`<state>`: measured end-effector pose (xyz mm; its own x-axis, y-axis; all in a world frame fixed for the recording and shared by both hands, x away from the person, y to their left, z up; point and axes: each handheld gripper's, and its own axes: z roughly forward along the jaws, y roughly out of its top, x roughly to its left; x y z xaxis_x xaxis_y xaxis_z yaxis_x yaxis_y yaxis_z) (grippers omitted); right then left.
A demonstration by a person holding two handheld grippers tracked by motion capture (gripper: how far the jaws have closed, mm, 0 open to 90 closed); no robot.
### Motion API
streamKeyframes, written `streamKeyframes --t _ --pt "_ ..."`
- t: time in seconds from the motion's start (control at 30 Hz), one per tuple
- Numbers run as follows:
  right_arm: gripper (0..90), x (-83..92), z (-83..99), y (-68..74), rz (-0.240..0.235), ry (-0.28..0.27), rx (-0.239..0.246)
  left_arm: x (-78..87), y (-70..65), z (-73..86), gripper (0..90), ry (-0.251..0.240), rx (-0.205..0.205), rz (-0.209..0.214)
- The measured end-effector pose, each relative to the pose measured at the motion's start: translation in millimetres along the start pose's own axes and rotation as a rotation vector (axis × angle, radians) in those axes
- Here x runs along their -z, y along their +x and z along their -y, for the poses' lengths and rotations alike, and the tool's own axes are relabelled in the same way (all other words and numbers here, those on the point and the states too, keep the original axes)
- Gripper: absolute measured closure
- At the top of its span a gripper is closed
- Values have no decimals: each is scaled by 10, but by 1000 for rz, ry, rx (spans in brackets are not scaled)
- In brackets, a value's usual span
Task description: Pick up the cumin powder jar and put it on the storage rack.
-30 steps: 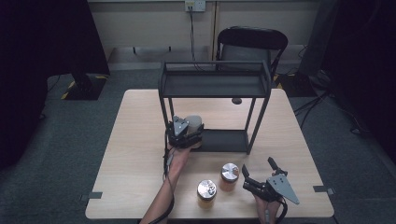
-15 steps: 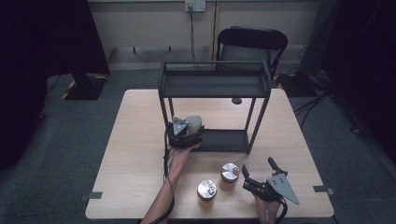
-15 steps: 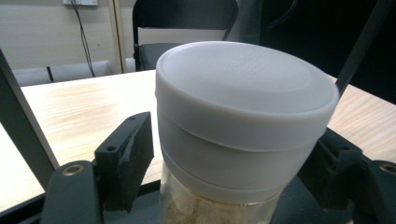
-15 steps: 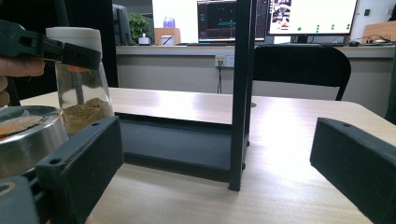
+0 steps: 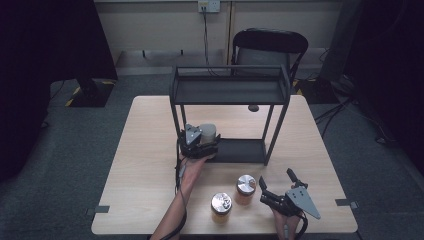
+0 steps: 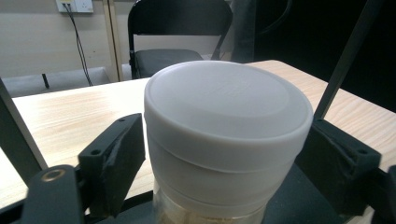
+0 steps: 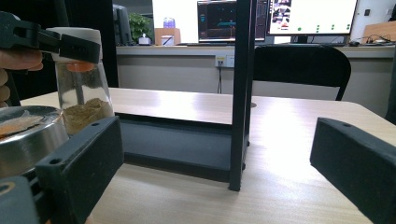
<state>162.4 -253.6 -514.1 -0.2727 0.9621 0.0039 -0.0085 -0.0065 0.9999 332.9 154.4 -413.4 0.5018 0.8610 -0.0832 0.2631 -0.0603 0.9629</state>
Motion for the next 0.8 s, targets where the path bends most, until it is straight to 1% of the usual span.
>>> streamKeyframes --t 0.13,0.23,0.3,0.4,0.47,0.53,0.6,0.7,0.8 --pt "17 0 1 0 0 0 0 -3 -9 -18 132 -5 7 4" --pt "17 0 1 0 0 -1 0 -3 -26 -48 112 -7 -2 2" --pt "17 1 1 0 0 0 0 0 -25 -66 98 -11 5 2" --pt "17 0 1 0 0 0 0 15 -25 -92 96 -17 1 5" --pt "17 0 0 1 0 0 1 35 -20 -98 97 -31 2 14" --pt "17 0 0 0 0 0 0 52 -32 -120 98 -34 -12 10" --pt "17 0 -1 1 0 1 1 64 -30 -142 101 -39 -10 12" --pt "17 -1 -1 1 0 1 1 83 -42 -171 103 -48 -18 14" --pt "17 -1 -1 1 0 1 0 104 -56 -205 105 -52 -38 18"
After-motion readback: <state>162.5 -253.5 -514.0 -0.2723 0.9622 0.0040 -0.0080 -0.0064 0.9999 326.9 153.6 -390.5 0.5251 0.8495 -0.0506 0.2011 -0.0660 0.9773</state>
